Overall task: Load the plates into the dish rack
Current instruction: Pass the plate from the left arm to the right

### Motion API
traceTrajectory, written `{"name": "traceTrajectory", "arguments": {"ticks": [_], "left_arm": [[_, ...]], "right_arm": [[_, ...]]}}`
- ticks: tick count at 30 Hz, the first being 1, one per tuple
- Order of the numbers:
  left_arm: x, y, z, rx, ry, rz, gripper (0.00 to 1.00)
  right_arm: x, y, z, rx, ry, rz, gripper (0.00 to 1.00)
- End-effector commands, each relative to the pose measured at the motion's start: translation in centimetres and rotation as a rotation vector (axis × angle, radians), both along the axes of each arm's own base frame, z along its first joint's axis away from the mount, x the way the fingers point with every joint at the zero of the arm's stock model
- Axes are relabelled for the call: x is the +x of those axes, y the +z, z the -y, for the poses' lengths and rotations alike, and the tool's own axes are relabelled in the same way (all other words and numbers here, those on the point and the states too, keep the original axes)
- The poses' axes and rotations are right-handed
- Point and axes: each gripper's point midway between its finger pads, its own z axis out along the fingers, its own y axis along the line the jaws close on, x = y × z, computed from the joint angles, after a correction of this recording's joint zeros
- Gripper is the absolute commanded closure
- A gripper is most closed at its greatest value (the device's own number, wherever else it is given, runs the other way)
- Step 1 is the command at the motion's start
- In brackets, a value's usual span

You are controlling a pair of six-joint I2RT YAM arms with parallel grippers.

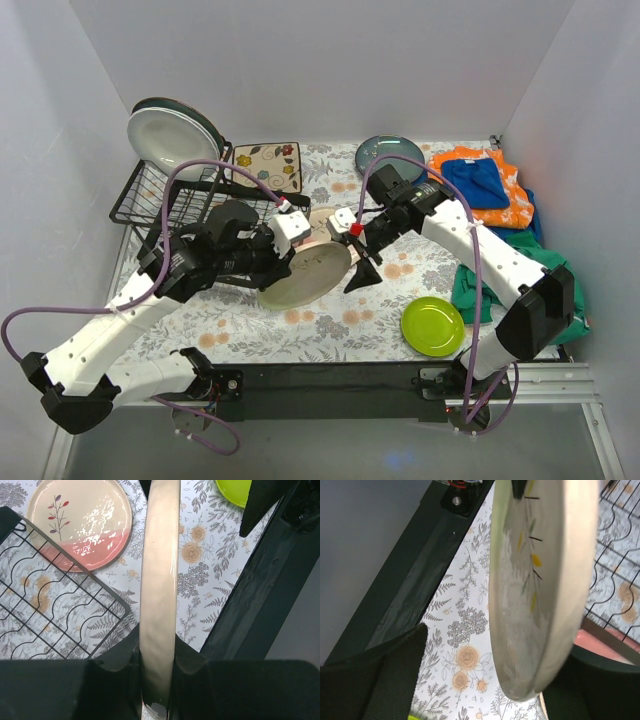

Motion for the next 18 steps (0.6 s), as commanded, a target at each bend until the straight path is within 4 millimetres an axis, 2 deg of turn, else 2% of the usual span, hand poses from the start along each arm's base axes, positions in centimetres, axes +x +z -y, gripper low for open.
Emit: {"name": "traceTrajectory", "arguments": {"ticks": [1, 3, 4, 9, 12, 14, 15, 17, 18], "left_arm": [[0.9, 5.3, 0.6, -0.115, -0.010, 0.140, 1.00], [0.9, 5.4, 0.6, -0.110, -0.018, 0.143, 1.00], [0.9, 5.4, 0.7, -0.109, -0.019, 0.143, 1.00], [0.9, 5.8, 0.9, -0.115, -0.027, 0.145, 1.00], [1.0, 5.9, 0.9, -0.120, -0.026, 0.151, 1.00], [1.0, 6.1, 0.8, -0.127, -0.018, 0.156, 1.00], [1.0, 6.2, 0.7, -0.131, -0.013, 0.157, 1.00], [1.0, 6.4, 0.6, -0.144, -0.003, 0.163, 1.00], [0.9, 6.5, 0.6, -0.150, -0.001, 0.162, 1.00]], "right_arm": [[-0.9, 1.8, -0.5, 0.112, 0.043, 0.022, 0.23], [-1.2, 2.1, -0.9, 0.125, 0.055, 0.008, 0.32], [-1.2, 2.2, -1.2, 0.127, 0.059, 0.005, 0.39], [-1.5, 2.7, -2.5, 0.151, 0.082, -0.014, 0.46], [-1.6, 3.4, -2.7, 0.170, 0.089, -0.019, 0.60], [-1.7, 3.4, -2.6, 0.166, 0.085, -0.015, 0.90], [-1.6, 3.4, -2.7, 0.166, 0.080, -0.008, 0.98], [-1.3, 3.2, -2.5, 0.142, 0.046, 0.000, 0.99], [-0.5, 3.4, -2.8, 0.154, 0.022, 0.030, 0.99]]}}
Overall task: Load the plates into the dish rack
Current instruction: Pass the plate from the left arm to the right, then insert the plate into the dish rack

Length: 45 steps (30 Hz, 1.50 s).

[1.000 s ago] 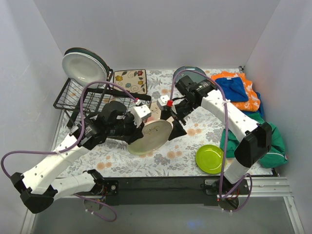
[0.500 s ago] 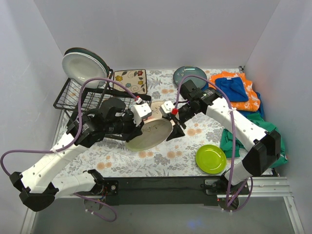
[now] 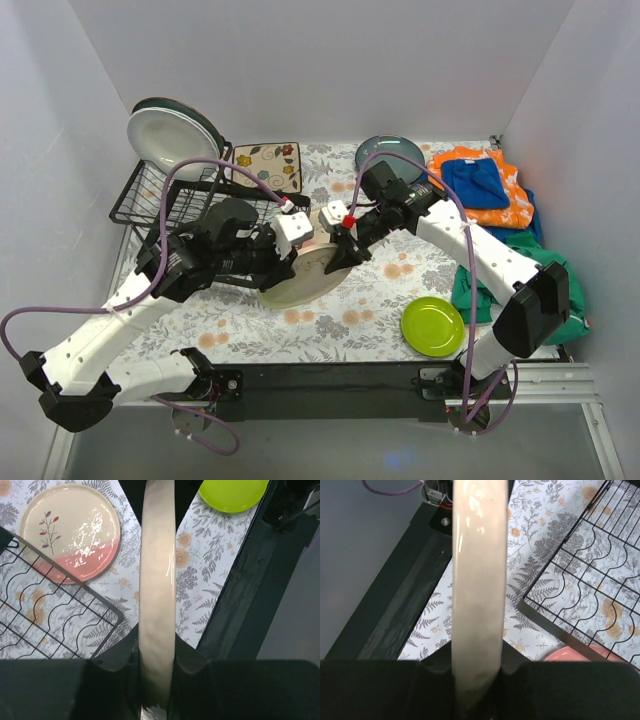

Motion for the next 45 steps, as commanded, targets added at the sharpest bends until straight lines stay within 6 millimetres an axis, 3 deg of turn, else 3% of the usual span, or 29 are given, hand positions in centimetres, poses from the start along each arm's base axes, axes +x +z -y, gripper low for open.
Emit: {"name": "traceTrajectory", "arguments": {"ticks": [1, 4, 5, 6, 7, 11, 13, 15, 20, 21, 22, 24, 25, 26, 29, 30, 32, 33, 34, 35, 36, 37, 41, 45], "left_arm": [[1.8, 5.0, -0.1, -0.130, 0.068, 0.149, 1.00], [2.0, 5.5, -0.5, -0.164, 0.114, 0.158, 0.99], [2.3, 6.0, -0.6, -0.185, 0.140, 0.174, 0.90], [2.2, 6.8, -0.9, -0.220, 0.165, 0.178, 0.71], [2.4, 7.4, -1.1, -0.242, 0.185, 0.194, 0.66], [3.9, 12.7, -3.1, -0.368, 0.343, 0.314, 0.51], [4.4, 16.3, -4.6, -0.436, 0.426, 0.381, 0.45], [4.4, 19.2, -5.9, -0.488, 0.474, 0.430, 0.43], [4.3, 22.6, -7.2, -0.572, 0.543, 0.451, 0.43], [4.2, 23.1, -7.4, -0.591, 0.553, 0.452, 0.43], [4.2, 24.2, -7.9, -0.628, 0.579, 0.461, 0.42], [4.1, 25.6, -8.4, -0.693, 0.620, 0.450, 0.42], [4.0, 26.9, -8.9, -0.734, 0.639, 0.459, 0.42], [4.1, 27.5, -8.9, -0.756, 0.649, 0.453, 0.42], [3.9, 29.6, -9.7, -0.814, 0.686, 0.453, 0.41], [4.4, 29.7, -9.2, -0.810, 0.691, 0.442, 0.33], [4.3, 30.7, -9.6, -0.823, 0.700, 0.446, 0.32], [4.5, 30.7, -9.3, -0.816, 0.702, 0.444, 0.31], [4.7, 30.7, -9.4, -0.811, 0.708, 0.445, 0.31], [4.7, 31.0, -9.4, -0.817, 0.713, 0.448, 0.31], [4.6, 31.2, -9.5, -0.825, 0.710, 0.454, 0.31], [4.5, 31.7, -9.6, -0.839, 0.707, 0.464, 0.31], [4.4, 32.0, -9.9, -0.854, 0.710, 0.479, 0.30], [4.5, 32.0, -10.1, -0.855, 0.722, 0.484, 0.30]], "right_arm": [[-0.6, 2.5, -0.7, 0.071, -0.003, 0.050, 0.99], [0.8, 3.6, -0.7, 0.079, -0.098, 0.075, 0.99], [1.4, 4.1, -0.6, 0.086, -0.137, 0.100, 0.99], [1.6, 4.2, -0.5, 0.076, -0.174, 0.064, 0.99], [1.8, 4.6, -0.5, 0.087, -0.194, 0.066, 0.99], [3.0, 7.3, -1.0, 0.177, -0.276, 0.090, 0.99], [3.2, 8.2, -1.1, 0.195, -0.305, 0.067, 0.99], [3.8, 9.0, -1.6, 0.220, -0.327, 0.073, 0.99], [5.5, 11.9, -2.7, 0.275, -0.398, 0.044, 0.99], [6.0, 13.6, -3.1, 0.332, -0.403, 0.066, 0.99], [6.4, 14.1, -3.5, 0.344, -0.412, 0.055, 0.99], [7.0, 17.6, -4.3, 0.427, -0.432, 0.048, 0.99], [7.7, 17.4, -5.0, 0.418, -0.446, 0.012, 0.99], [8.0, 20.4, -5.5, 0.481, -0.456, 0.013, 0.99], [9.2, 22.5, -7.7, 0.543, -0.471, -0.018, 0.99], [9.0, 25.0, -7.9, 0.590, -0.471, -0.025, 0.99], [10.2, 25.4, -10.0, 0.610, -0.495, -0.050, 0.99], [10.0, 28.1, -10.1, 0.665, -0.494, -0.046, 0.99], [10.9, 27.3, -11.6, 0.657, -0.506, -0.073, 0.99], [11.5, 28.4, -11.9, 0.692, -0.527, -0.073, 0.99], [11.4, 31.0, -11.9, 0.749, -0.522, -0.059, 0.99], [12.5, 30.1, -13.5, 0.739, -0.533, -0.097, 0.99], [13.8, 32.4, -15.5, 0.842, -0.553, -0.104, 0.99], [14.5, 32.4, -17.4, 0.924, -0.575, -0.093, 0.99]]}}
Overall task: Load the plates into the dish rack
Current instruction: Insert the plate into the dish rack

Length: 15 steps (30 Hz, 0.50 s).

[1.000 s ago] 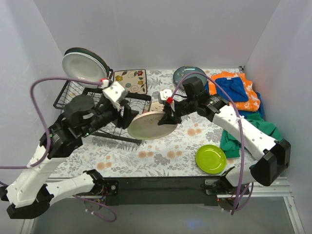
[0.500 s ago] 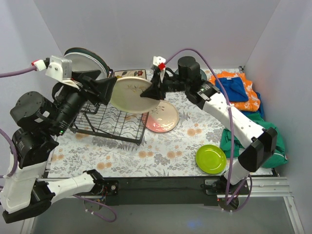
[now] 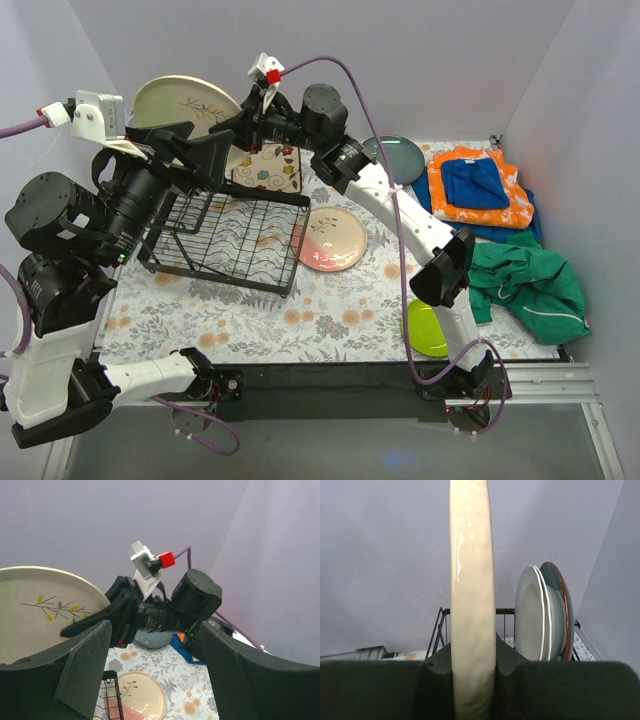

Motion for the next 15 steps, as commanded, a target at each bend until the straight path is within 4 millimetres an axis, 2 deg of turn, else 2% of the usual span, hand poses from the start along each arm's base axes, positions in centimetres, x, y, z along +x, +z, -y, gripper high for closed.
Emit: {"name": "traceTrajectory", "arguments": {"ticks": [1, 5, 15], "left_arm": [[-0.2, 1.1, -1.1, -0.039, 0.035, 0.028, 0.30], [-0.4, 1.6, -1.6, -0.049, 0.047, 0.045, 0.29], [-0.4, 1.2, -2.1, -0.056, 0.067, 0.045, 0.28]], "right_arm": [[-1.2, 8.6, 1.0, 0.287, -0.068, 0.137, 0.99], [-0.1, 9.2, 0.3, 0.356, -0.127, 0.179, 0.99], [0.5, 6.2, -3.0, 0.372, -0.167, 0.266, 0.99]]}}
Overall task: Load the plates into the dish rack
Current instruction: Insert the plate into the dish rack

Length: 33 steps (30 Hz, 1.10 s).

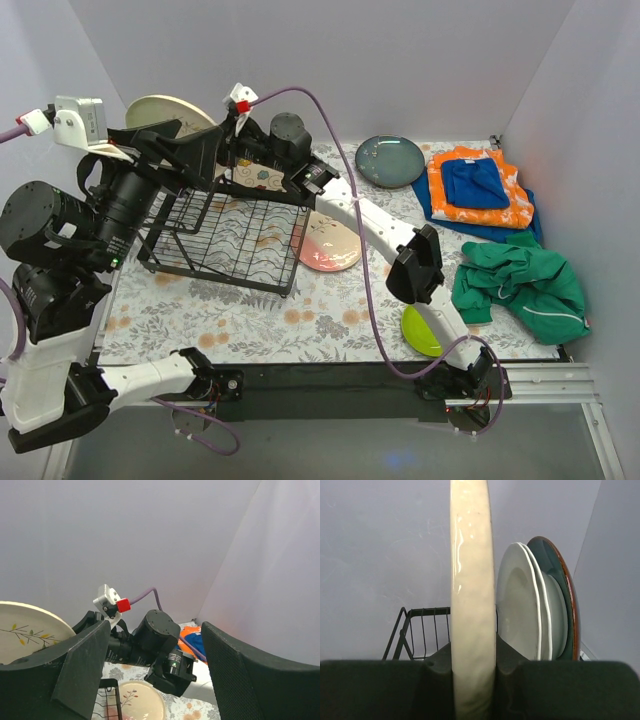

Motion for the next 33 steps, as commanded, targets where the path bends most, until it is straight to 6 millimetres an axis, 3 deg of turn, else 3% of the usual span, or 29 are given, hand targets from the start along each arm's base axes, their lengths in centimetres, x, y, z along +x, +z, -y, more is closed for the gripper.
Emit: {"name": "traceTrajectory", "arguments": {"ticks": [1, 9, 26, 33], "left_arm": [[0.0, -0.1, -0.9, -0.008, 0.034, 0.008, 0.28], [0.0, -1.2, -1.2, -0.012, 0.045, -0.013, 0.27], [-0.3, -1.5, -1.7, -0.014, 0.053, -0.015, 0.26], [-0.2, -1.6, -1.6, -0.012, 0.054, -0.017, 0.25]], "right_arm": [[-2.6, 12.3, 3.2, 0.325, -0.065, 0.299, 0.99], [-1.9, 10.9, 2.3, 0.336, -0.080, 0.359, 0.99], [0.2, 7.8, 1.4, 0.291, -0.112, 0.430, 0.99], [0.2, 8.2, 1.8, 0.303, -0.103, 0.447, 0.99]]}}
